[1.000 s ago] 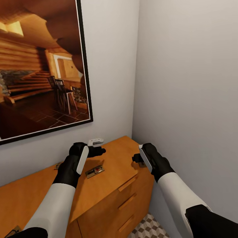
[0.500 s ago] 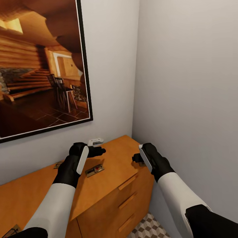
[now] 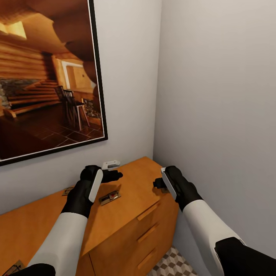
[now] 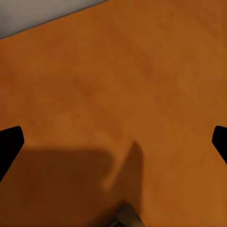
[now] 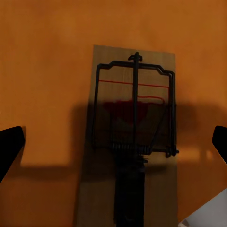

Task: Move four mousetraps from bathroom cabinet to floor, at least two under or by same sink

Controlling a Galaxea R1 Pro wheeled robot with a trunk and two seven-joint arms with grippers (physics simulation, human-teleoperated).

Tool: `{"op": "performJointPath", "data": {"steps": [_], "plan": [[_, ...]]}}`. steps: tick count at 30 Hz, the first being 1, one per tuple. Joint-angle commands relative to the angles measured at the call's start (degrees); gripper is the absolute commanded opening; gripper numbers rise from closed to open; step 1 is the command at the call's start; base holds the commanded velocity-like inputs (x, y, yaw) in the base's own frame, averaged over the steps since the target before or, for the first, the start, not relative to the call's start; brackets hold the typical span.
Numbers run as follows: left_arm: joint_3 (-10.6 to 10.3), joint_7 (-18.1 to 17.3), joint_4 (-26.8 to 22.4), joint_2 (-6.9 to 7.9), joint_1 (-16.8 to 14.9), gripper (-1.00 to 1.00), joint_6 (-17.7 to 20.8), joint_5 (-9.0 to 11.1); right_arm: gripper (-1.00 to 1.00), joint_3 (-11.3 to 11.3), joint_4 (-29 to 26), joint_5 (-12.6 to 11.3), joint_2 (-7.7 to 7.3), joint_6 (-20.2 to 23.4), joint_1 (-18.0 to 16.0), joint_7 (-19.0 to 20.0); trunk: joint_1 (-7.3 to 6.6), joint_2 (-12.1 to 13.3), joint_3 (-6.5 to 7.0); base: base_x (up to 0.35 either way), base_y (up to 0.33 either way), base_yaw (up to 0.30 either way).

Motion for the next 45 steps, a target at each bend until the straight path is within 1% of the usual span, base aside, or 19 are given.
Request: {"op": "performJointPath", "data": {"steps": [1, 21, 22, 45], "plan": [[0.11, 0.54, -0.05, -0.05, -0.05, 1.0, 0.25, 0.62, 1.0, 0.13, 0.01, -0.25, -0.03, 0.26, 0.0, -0.43, 0.01, -0.03, -0.09, 0.0, 0.0, 0.0], [0.11, 0.54, -0.06, -0.05, -0.05, 1.0, 0.24, 0.62, 1.0, 0.11, 0.01, -0.2, -0.08, 0.26, 0.0, -0.44, 0.01, -0.03, -0.09, 0.0, 0.0, 0.0], [0.11, 0.54, -0.06, -0.05, -0.05, 1.0, 0.23, 0.62, -1.0, 0.11, 0.01, -0.19, -0.09, 0.27, 0.0, -0.44, 0.01, -0.03, -0.09, 0.0, 0.0, 0.0], [0.11, 0.54, -0.05, -0.05, -0.05, 1.0, 0.25, 0.62, -1.0, 0.11, 0.01, -0.18, -0.12, 0.27, 0.0, -0.44, 0.01, -0.03, -0.09, 0.0, 0.0, 0.0]]}}
